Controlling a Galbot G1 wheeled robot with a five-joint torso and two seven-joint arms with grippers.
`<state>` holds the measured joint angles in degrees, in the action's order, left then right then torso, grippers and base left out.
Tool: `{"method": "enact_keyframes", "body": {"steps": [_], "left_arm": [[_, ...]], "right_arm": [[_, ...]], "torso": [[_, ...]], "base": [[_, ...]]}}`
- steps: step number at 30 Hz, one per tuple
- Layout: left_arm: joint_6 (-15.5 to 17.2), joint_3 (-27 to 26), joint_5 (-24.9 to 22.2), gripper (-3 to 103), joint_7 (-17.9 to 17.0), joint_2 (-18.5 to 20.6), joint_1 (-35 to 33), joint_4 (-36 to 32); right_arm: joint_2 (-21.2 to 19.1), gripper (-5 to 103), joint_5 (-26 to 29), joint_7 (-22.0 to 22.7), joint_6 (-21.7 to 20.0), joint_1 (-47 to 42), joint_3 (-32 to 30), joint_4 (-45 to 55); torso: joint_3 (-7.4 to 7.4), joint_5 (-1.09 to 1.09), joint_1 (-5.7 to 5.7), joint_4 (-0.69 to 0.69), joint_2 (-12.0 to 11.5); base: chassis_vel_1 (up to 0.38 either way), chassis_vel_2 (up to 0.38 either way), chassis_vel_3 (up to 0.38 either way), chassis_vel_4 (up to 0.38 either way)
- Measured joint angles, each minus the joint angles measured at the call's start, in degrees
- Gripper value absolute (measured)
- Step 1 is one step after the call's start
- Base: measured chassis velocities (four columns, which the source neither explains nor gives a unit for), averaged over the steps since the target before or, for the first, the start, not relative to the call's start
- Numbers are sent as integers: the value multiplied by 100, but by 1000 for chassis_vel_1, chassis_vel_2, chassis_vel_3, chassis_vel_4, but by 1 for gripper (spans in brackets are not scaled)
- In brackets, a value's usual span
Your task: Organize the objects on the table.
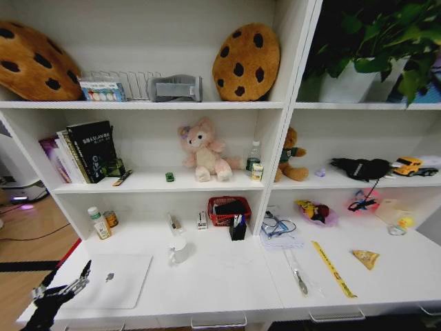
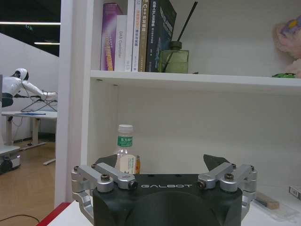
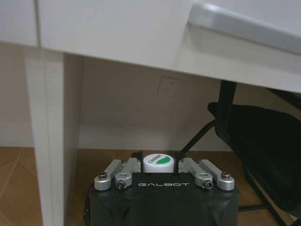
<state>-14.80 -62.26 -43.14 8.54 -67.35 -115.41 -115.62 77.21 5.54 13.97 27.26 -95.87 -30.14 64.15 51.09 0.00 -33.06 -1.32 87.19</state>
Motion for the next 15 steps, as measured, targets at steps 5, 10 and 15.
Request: {"method": "enact_keyframes", "body": {"steps": [5,10,15], "left_arm": [[0,0,0,100,-1,0,0,0],[0,0,0,100,0,0,0,0],[0,0,0,100,0,0,0,0]], "right_arm": [[-32,29,-35,-98,90,807,12,-696],[-30,31,-47,-133,129,1280,-15,-1085],[-50,47,-59,-161,126,1292,2,-1082]], "torso": [[0,0,0,2,0],[0,0,0,0,0],[0,-1,0,0,0]], "base": [[0,0,0,0],[0,0,0,0],[0,0,0,0]]}}
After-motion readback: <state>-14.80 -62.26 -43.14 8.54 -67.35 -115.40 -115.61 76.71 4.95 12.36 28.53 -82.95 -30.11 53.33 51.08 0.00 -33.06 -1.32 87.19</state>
